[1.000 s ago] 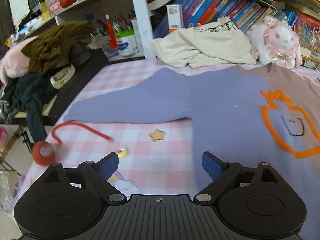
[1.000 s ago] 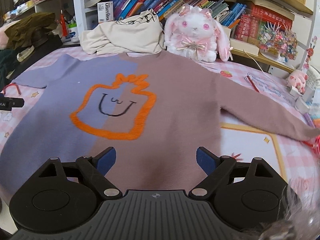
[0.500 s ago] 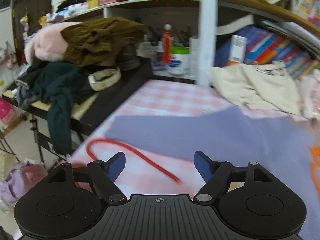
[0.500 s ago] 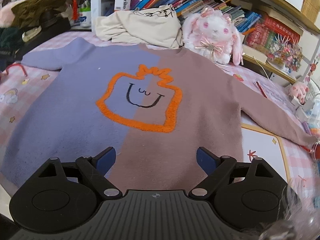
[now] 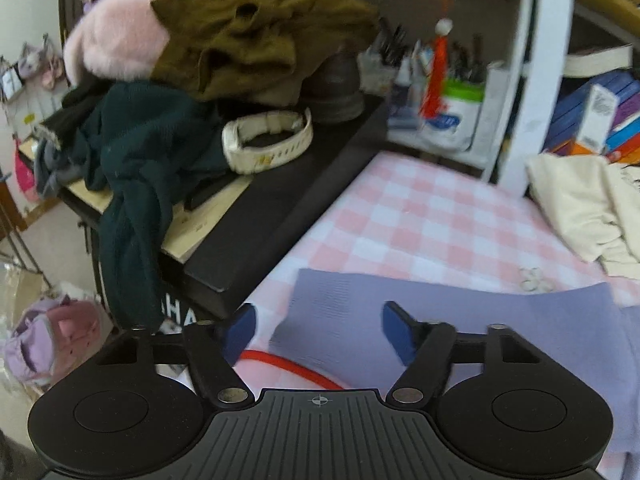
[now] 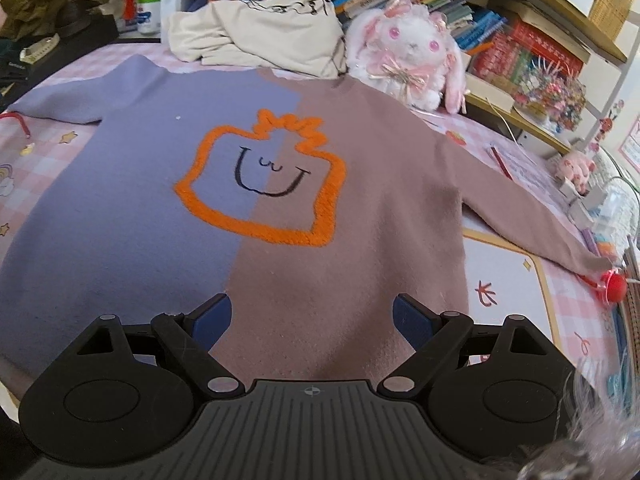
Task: Fold clothes
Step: 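Move the left gripper to the lavender sleeve cuff and grasp it, then lift the lavender sleeve with the left gripper and fold it across the body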
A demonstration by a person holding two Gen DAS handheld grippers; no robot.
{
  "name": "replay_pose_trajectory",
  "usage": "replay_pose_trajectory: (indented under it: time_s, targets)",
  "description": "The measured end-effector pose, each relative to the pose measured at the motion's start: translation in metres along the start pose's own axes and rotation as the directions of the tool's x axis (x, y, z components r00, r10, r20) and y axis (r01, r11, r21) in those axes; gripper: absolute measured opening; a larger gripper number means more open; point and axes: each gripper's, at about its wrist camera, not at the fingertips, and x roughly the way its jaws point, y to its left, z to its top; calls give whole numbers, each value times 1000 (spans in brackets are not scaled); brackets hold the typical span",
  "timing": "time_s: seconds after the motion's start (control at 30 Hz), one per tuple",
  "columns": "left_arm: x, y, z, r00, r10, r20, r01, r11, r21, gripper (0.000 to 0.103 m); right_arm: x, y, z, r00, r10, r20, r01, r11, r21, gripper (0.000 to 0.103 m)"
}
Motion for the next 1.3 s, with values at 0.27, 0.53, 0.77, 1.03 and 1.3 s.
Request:
replay_pose_trajectory:
  time_s: [0.27,0.53,0.77,1.03,1.3]
  targets:
    - [8,9,-9,998,-38,-54,34,996,-78,38,1,1,5,1000,-13,6,13,1000,-5,87]
    - [-8,9,-12,989,-147,2,146,977,-157,8,2,0,8,1000,-2,12,2,1000,-14,87]
    - [-57,-22,3,922,-358,150,383,902,-201,8,-1,-4,6,1000,7,12,-7,1000,-15,87]
    - [-106,-114,12,785,-590,190,614,782,-109,8,-3,-24,0,999,23,39,-23,1000,4,87]
    - [-139,-220,3,743,-652,152,660,751,-6,8,0,-61,-10,993,97,69,-97,995,-6,87]
